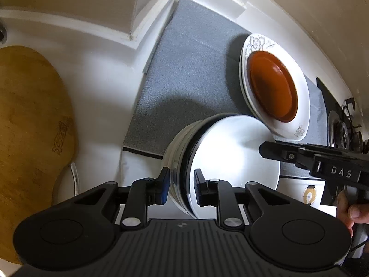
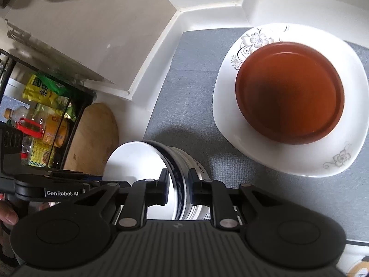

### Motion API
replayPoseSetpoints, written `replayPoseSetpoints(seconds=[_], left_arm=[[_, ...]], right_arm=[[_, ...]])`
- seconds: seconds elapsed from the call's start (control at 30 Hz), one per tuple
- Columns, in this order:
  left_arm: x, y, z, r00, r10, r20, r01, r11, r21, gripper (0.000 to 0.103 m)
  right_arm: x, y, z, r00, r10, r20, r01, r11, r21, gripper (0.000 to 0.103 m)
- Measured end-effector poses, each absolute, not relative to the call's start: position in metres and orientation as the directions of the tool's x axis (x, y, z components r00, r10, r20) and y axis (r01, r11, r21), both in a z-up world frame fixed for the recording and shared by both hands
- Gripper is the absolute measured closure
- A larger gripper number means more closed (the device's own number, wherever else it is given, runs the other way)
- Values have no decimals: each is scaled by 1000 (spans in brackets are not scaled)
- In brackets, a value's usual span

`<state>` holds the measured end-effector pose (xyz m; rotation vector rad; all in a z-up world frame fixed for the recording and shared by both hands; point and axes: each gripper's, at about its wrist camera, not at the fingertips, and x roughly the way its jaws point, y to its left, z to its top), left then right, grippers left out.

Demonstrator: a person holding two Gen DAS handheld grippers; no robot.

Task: Organize plates and bowls
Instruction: 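Carry the bowl stack with both grippers toward the plate stack, then lower the bowl stack onto the brown plate with both grippers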

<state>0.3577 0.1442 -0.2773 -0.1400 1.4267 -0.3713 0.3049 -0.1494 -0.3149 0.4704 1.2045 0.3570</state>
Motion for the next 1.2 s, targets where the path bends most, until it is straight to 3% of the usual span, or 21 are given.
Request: replayPoseSetpoints(seconds=[0.17, 0.67, 0.73, 0.8, 0.9, 0.97, 1.03, 1.1, 1.13, 1.2], left_arm=[[364, 150, -263, 151, -350, -925, 175, 930, -323, 80], [375, 151, -285, 88, -385, -919, 131, 919, -373, 79], [375, 151, -286, 85, -384, -919, 128, 919, -372, 78], [375, 151, -289, 82, -383, -920, 125, 920, -372, 78], [374, 150, -293, 74, -367, -927, 128, 926, -356, 73], [374, 148, -298, 68, -342, -937, 131, 934, -332, 54], [374, 147, -309, 53, -343, -938, 134, 933, -334, 34], [375, 148, -327, 3, -367, -930, 114, 924, -364, 27], [374, 151, -336, -21, -402, -915, 84, 912, -402, 25], [372, 155, -343, -41, -462, -886, 51, 885, -464, 33]], right_arm=[[306, -152, -304, 351, 522, -777, -25, 835, 549, 85], [318, -159, -311, 365, 565, -741, -4, 796, 605, 81], [318, -160, -311, 368, 558, -744, -2, 801, 599, 71], [315, -161, -312, 385, 523, -760, 16, 820, 573, 44], [309, -167, -322, 365, 563, -742, 59, 781, 621, 32], [304, -168, -335, 326, 587, -741, 94, 760, 643, 17], [298, -169, -349, 287, 588, -756, 135, 756, 640, 14], [292, -172, -364, 263, 607, -750, 181, 732, 656, 14], [289, -175, -371, 263, 623, -737, 210, 708, 674, 14], [282, -180, -383, 269, 642, -718, 266, 667, 696, 15]])
